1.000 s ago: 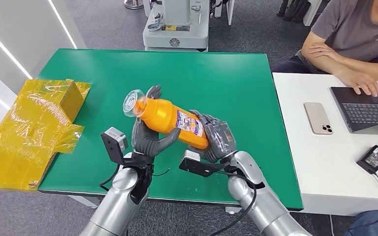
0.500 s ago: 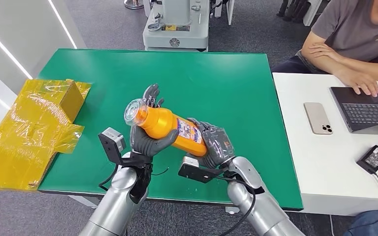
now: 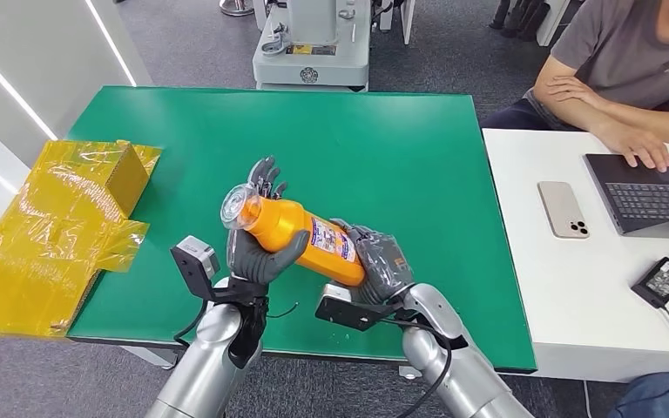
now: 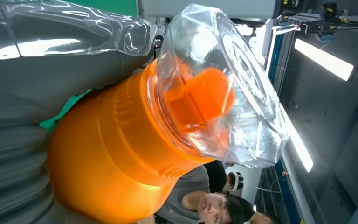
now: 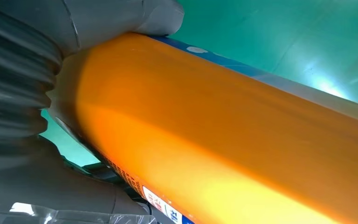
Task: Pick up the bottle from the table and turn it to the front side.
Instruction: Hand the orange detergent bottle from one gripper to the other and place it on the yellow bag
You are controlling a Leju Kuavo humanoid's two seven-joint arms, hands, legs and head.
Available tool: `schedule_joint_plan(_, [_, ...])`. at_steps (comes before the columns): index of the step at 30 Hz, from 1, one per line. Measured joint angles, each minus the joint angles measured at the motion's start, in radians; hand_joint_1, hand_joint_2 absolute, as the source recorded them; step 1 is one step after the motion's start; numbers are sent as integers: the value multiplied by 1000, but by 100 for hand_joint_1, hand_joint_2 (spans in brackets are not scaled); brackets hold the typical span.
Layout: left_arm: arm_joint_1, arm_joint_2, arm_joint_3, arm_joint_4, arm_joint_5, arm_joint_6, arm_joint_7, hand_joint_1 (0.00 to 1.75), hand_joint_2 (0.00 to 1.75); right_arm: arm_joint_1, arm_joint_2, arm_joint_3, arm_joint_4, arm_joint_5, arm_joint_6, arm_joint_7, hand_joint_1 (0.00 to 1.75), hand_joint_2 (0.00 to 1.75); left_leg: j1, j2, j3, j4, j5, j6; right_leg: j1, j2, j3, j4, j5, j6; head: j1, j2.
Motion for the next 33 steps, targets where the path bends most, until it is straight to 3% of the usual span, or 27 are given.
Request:
schedule_joint_plan(25, [1,-2,0,-4,14,-40,17,175,175,65,0,-16,-71,32,-4,51,175,175,0,0,0,0,0,0,0,0,0,0,0,0,0,0])
schedule_joint_plan(26, [1,-2,0,-5,14,-40,17,175,175,68,0,-18,-75,36,-3,52,150,175,0,0,0,0,0,0,0,0,0,0,0,0,0,0])
schedule_joint_plan(29, [4,-2,0,-8,14,-40,17,175,175,75,0,-24,-86,47,-4,53,19,175,0,0,0,0,0,0,0,0,0,0,0,0,0,0])
schedule_joint_plan(30, [4,-2,0,-10,13,-39,18,175,175,76,0,-25,-90,51,-4,52,0,175,0,0,0,0,0,0,0,0,0,0,0,0,0,0])
schedule_joint_plan(33, [5,-1,1,-18,8,-36,21,175,175,83,0,-22,-108,63,-10,48,0,175,0,0,0,0,0,0,0,0,0,0,0,0,0,0])
